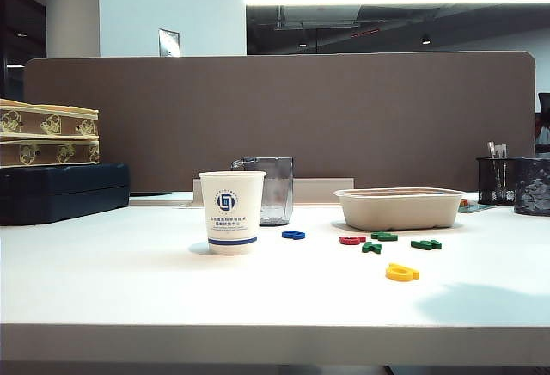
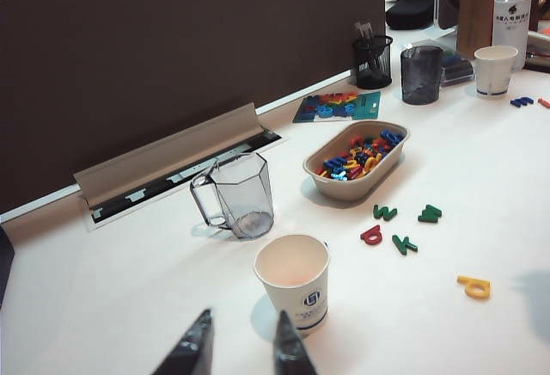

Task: Pick up the letter "c" and put it in the paper cup.

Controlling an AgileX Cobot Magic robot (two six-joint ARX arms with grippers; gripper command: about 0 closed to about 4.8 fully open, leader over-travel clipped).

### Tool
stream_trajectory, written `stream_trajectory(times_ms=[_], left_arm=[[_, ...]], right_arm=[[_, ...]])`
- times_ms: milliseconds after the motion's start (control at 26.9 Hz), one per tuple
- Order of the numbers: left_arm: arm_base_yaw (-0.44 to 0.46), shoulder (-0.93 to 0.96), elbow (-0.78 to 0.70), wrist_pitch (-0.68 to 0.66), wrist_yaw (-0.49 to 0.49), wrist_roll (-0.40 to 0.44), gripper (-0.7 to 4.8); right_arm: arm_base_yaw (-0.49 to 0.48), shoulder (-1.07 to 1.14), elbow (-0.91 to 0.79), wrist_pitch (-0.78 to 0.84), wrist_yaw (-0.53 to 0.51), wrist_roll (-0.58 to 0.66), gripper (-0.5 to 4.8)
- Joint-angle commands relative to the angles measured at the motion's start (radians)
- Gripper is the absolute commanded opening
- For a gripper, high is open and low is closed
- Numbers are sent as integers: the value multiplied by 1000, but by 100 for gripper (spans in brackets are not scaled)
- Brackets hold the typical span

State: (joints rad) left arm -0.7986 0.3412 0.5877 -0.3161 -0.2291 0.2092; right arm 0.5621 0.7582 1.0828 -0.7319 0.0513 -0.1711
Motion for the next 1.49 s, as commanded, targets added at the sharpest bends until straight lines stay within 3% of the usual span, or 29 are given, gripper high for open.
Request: stream_trajectory(times_ms=[37,558,596,819,931,1117,1266,1489], left_arm=[[0,2,2,5,-2,0,84],[0,10,-42,13,-16,27,82],[0,12,-53,18,-18,27,82],[9,69,-85,50,-75,32,82],[32,145,-98,143,-80,52,82],[71,267,-99,305,-42,52,80],[82,301,-100,307,-29,20,79],[83,289,-140,311,-20,-26,48]], right_arm=[[0,-77,-108,20,-1,45,-2],[0,-146,-391,296,59,50,-1],[0,-145,-436,385,82,50,-1],[0,-137,-521,562,184,48,-1],[-2,-115,-565,636,274,47,0],[-13,-63,-606,670,287,48,3],[-18,-63,-666,785,289,48,3],[-27,-70,-710,812,287,48,3]])
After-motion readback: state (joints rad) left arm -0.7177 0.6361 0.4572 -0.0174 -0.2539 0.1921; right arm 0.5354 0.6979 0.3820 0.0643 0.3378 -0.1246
